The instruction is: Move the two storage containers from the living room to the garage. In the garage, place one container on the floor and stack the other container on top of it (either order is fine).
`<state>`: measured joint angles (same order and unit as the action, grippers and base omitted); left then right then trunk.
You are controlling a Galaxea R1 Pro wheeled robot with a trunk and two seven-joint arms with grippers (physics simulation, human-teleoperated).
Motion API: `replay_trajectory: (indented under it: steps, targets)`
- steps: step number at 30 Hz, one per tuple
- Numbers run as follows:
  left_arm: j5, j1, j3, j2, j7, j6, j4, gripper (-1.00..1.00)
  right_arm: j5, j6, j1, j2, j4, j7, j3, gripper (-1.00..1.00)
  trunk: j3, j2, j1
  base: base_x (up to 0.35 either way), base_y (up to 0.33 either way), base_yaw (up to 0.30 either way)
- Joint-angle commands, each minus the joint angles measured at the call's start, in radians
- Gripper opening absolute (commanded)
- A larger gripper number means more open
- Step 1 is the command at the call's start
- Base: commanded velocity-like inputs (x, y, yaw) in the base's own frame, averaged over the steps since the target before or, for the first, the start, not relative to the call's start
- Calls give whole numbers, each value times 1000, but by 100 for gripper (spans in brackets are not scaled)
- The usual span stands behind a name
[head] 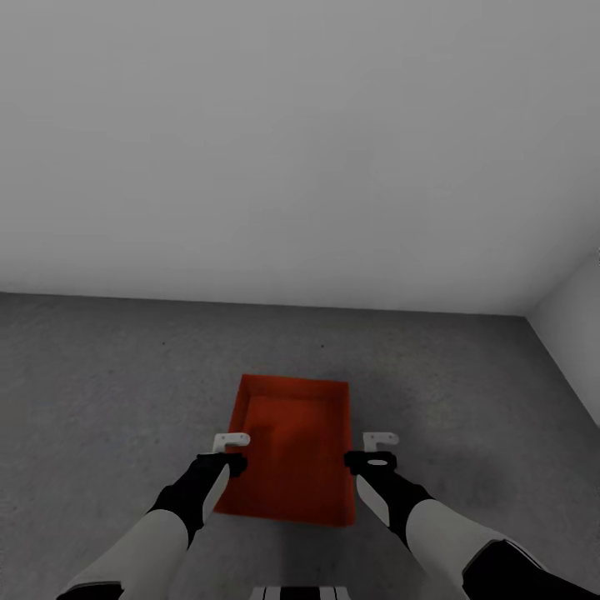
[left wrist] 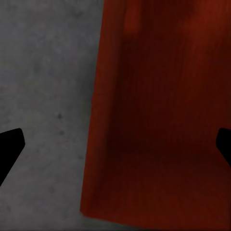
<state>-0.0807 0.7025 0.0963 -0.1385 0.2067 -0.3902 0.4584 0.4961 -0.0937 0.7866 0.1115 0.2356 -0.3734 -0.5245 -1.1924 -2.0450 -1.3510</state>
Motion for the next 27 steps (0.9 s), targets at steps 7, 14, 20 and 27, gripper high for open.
replay_trajectory:
  steps: [7,14,20,27]
  targets:
    - [-8,0,6,-1,-1,-6,2,100,8,-7,0,0,1,-7,-6,100,29,49,27,0,0,0]
    - [-8,0,7,-1,-1,-6,1,100,9,-7,0,0,1,-7,-6,100,62,98,54,0,0,0]
    - [-8,0,7,0,-1,-6,0,100,8,-7,0,1,1,-7,-6,100,90,140,77,0,0,0]
    - [-8,0,7,-1,-2,-6,1,100,8,-7,0,1,1,-7,-6,100,123,189,104,0,0,0]
